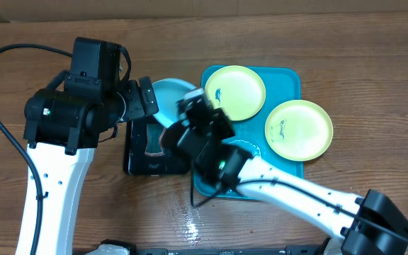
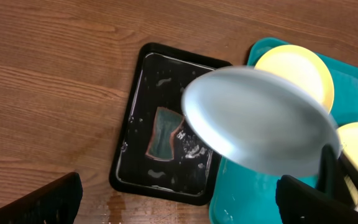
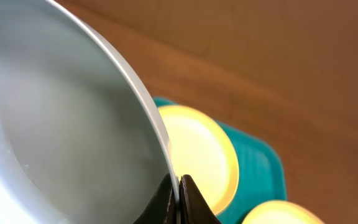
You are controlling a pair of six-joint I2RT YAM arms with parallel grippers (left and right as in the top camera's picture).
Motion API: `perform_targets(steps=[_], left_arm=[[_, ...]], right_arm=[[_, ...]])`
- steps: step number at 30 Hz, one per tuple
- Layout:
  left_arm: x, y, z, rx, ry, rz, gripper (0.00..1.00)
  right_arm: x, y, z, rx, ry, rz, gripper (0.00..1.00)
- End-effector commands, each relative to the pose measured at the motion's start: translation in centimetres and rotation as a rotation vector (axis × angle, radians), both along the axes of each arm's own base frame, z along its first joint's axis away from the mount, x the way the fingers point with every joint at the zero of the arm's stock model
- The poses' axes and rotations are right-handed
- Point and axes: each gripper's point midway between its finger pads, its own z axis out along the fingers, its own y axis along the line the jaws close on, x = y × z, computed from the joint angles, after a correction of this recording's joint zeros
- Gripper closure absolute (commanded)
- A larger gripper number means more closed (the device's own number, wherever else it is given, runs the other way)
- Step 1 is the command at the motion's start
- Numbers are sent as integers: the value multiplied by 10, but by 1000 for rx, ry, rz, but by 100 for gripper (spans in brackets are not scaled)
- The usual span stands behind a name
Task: Clean dirty plates on tray and stack at the side
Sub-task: 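Carry the pale blue plate right and set it on the table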
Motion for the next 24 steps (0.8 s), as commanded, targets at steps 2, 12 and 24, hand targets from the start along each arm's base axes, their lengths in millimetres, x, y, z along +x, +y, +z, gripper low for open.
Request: perform_targets(steps=[2, 12, 24], left_arm=[[1, 3, 2, 15, -7, 6, 0], [1, 3, 2, 14, -7, 6, 0], [1, 3, 2, 15, -7, 6, 0]], right_arm=[[15, -12, -13, 309, 182, -51, 96], [20, -123, 20, 828, 508, -151, 96], [-53, -387, -25, 1096, 542, -1008, 96]])
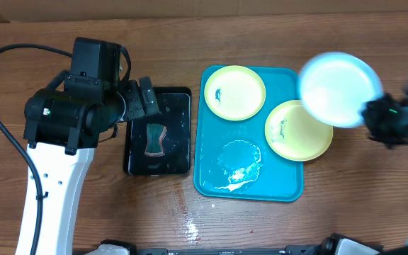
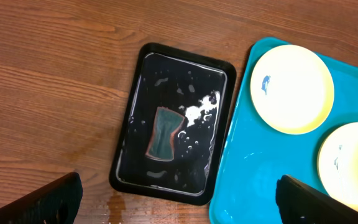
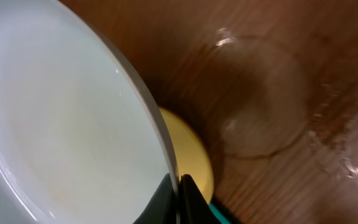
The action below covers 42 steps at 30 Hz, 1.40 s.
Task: Clean dirty plates on tray and stack at the side
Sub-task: 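Carry the pale blue plate right and set it on the table, then release the plate and move the right gripper to the yellow plate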
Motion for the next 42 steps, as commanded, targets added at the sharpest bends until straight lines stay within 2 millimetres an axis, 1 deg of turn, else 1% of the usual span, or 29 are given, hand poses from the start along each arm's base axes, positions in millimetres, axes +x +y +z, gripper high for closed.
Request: perform_targets(steps=[1, 2, 3, 6, 8, 12, 18, 20, 22, 25, 27, 31, 32, 33, 34, 35, 36, 38, 40, 42], left_arm=[[1, 3, 2, 14, -7, 6, 0], [1, 3, 2, 14, -7, 6, 0], [1, 3, 2, 14, -8, 6, 0], [1, 3, 2, 14, -7, 6, 0], [1, 3, 2, 14, -7, 6, 0], [1, 3, 2, 14, -7, 6, 0], [1, 3, 2, 14, -7, 6, 0], [1, 3, 2, 14, -7, 6, 0], [1, 3, 2, 14, -8, 6, 0], [1, 3, 2, 14, -7, 6, 0], [1, 3, 2, 14, -7, 6, 0], [1, 3, 2, 14, -8, 6, 0], [1, 3, 2, 14, -7, 6, 0], [1, 3, 2, 14, -7, 6, 0], [1, 3, 2, 14, -8, 6, 1], [1, 3, 2, 14, -7, 6, 0], [1, 3, 2, 14, -7, 6, 0], [1, 3, 2, 14, -7, 6, 0], [1, 3, 2, 14, -7, 6, 0], [1, 3, 2, 14, -7, 6, 0]], right_arm=[[-15, -29, -12, 47, 32, -94, 96], [-20, -39, -17, 41, 53, -128, 96], [-30, -59, -29, 16, 93, -189, 96], [-40, -77, -46, -12, 151, -241, 96], [-45, -82, -58, -27, 195, -252, 96], [-59, -78, -81, -24, 287, -249, 96], [-90, -73, -123, -63, 403, -257, 96], [-96, -69, -134, -59, 414, -256, 96], [-97, -62, -141, -29, 407, -248, 96], [-96, -50, -145, 16, 401, -226, 96], [-94, -43, -145, 19, 407, -200, 96], [-88, -23, -145, 13, 427, -117, 95], [-86, -17, -145, 8, 430, -89, 91], [-83, -13, -145, 1, 430, -62, 82], [-79, -8, -145, -7, 425, -38, 69], [-76, -5, -144, -13, 419, -21, 62], [-72, -2, -142, -20, 413, -4, 57], [-62, 2, -135, -38, 386, 24, 51], [-54, 4, -128, -50, 358, 41, 48], [-41, 10, -117, -63, 305, 99, 46]])
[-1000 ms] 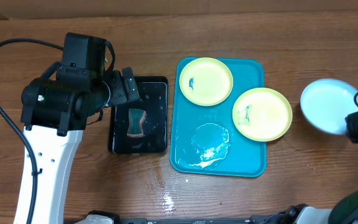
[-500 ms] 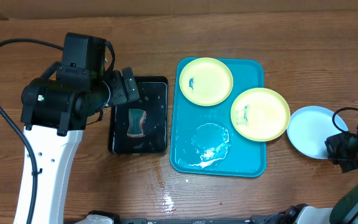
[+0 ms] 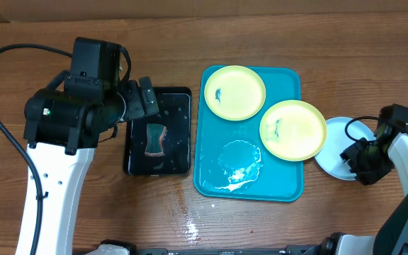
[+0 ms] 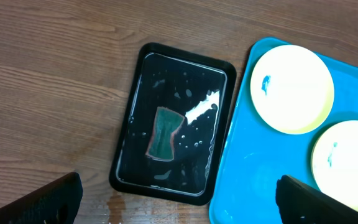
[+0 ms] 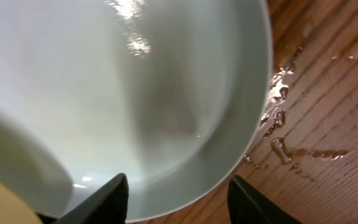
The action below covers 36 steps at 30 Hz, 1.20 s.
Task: Clean dirty plates on tray and stack at the side
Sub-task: 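Release the plate and move the right gripper to the yellow plate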
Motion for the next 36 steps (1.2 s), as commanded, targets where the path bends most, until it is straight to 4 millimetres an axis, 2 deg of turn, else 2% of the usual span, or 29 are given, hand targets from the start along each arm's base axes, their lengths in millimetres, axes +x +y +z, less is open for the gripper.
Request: perform_targets(steps=[1, 5, 8, 12, 17, 23, 24, 25, 26, 28, 33, 36], left_arm=[[1, 3, 2, 14, -7, 6, 0], [1, 3, 2, 14, -7, 6, 0], [1, 3, 2, 14, -7, 6, 0], [1, 3, 2, 14, -7, 6, 0], [1, 3, 2, 14, -7, 6, 0], [1, 3, 2, 15, -7, 6, 0], [1, 3, 2, 14, -7, 6, 0], [1, 3, 2, 14, -6, 6, 0], [1, 3, 2, 14, -7, 6, 0], [1, 3, 2, 14, -7, 6, 0], [1, 3, 2, 15, -7, 6, 0], [1, 3, 2, 14, -7, 5, 0]], right_arm=[[34, 7, 27, -2, -139, 116, 45], [56, 42, 35, 112, -267, 356, 44], [64, 48, 32, 94, -292, 392, 35], [78, 53, 32, 73, -344, 427, 35], [89, 61, 25, 72, -357, 458, 50], [85, 65, -2, 82, -272, 469, 56], [85, 64, -5, 74, -260, 468, 62], [84, 62, -7, 71, -249, 465, 73], [81, 63, -7, 78, -236, 439, 88], [78, 65, -4, 93, -237, 429, 96], [72, 73, 18, 106, -260, 444, 96], [60, 98, 39, 169, -286, 504, 96]])
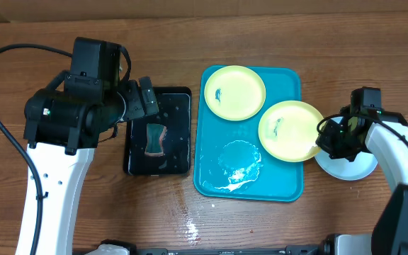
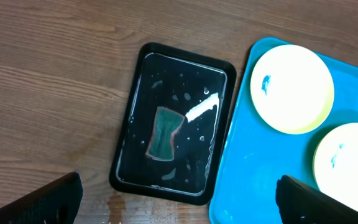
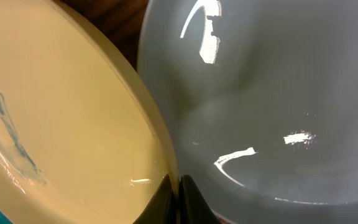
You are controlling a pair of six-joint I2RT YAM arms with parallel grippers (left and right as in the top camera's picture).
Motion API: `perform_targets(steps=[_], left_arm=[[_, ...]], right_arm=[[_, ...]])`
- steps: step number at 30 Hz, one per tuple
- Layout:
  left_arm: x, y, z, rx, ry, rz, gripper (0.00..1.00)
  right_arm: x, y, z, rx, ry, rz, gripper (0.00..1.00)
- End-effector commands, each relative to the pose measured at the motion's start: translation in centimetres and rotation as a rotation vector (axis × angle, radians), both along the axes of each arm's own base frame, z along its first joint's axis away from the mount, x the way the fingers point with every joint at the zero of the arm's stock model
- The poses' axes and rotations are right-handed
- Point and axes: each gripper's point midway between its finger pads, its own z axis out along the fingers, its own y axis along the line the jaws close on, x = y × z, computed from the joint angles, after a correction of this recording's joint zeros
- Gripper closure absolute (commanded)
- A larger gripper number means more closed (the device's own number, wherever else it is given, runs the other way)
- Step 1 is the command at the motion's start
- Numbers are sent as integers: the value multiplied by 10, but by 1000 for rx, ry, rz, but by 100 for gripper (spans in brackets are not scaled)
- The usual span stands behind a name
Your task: Clean dirty plates on tray and stack at the side
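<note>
Two yellow plates with blue smears lie on the teal tray [image 1: 283, 185]: one at the back [image 1: 234, 92], one at the right [image 1: 287, 130]. My right gripper [image 1: 326, 144] is shut on the right plate's rim, seen close in the right wrist view [image 3: 179, 185] with the yellow plate [image 3: 61, 124] at left. A pale blue plate [image 1: 348, 168] rests on the table beside the tray, partly under that gripper. My left gripper [image 1: 144, 99] hangs open above the black tray [image 1: 179, 99], which holds a green sponge [image 1: 154, 139].
A soapy puddle [image 1: 240, 161] covers the teal tray's front. The left wrist view shows the black tray [image 2: 185, 74], the sponge [image 2: 163, 133] and water drops. Wet patches mark the wood near the front edge [image 1: 190, 225].
My right gripper was open over the pale blue plate lying on the table. It now sits further left and is shut on the right yellow plate's rim. The left arm has not moved.
My right gripper held the pale blue plate over the black tray, under the left wrist camera. Then it held the plate above the table right of the teal tray. Then the plate lay on the table, released. Now that gripper grips a yellow plate.
</note>
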Motion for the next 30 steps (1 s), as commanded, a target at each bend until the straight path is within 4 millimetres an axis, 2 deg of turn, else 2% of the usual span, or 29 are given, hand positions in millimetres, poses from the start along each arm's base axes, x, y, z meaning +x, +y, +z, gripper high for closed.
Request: perform_targets(steps=[1, 4, 5, 9, 15, 19, 23, 25, 27, 28, 30], left_arm=[[1, 3, 2, 14, -7, 5, 0], [1, 3, 2, 15, -7, 5, 0], [1, 3, 2, 14, -7, 5, 0], [1, 3, 2, 14, -7, 5, 0], [2, 2, 2, 11, -11, 4, 0], [3, 2, 3, 8, -13, 4, 0], [5, -4, 4, -25, -23, -3, 0], [4, -13, 3, -67, -9, -30, 0], [2, -25, 0, -118, 14, -68, 0], [1, -31, -2, -141, 28, -87, 0], [0, -35, -10, -147, 56, -105, 0]], right_arm=[[-4, 30, 33, 57, -69, 82, 96], [-16, 51, 34, 62, -42, 152, 96], [-20, 67, 32, 64, -31, 211, 96], [-19, 97, 24, 65, -30, 300, 96], [-18, 121, 4, 50, 34, 197, 96], [-19, 130, -7, 51, 74, 156, 96], [-19, 124, -19, 7, 98, 152, 96], [-18, 123, -21, 1, 85, 213, 95], [-17, 126, -20, 4, 61, 312, 88], [-18, 126, -20, 1, 59, 336, 87], [-21, 124, -20, -4, 66, 372, 94]])
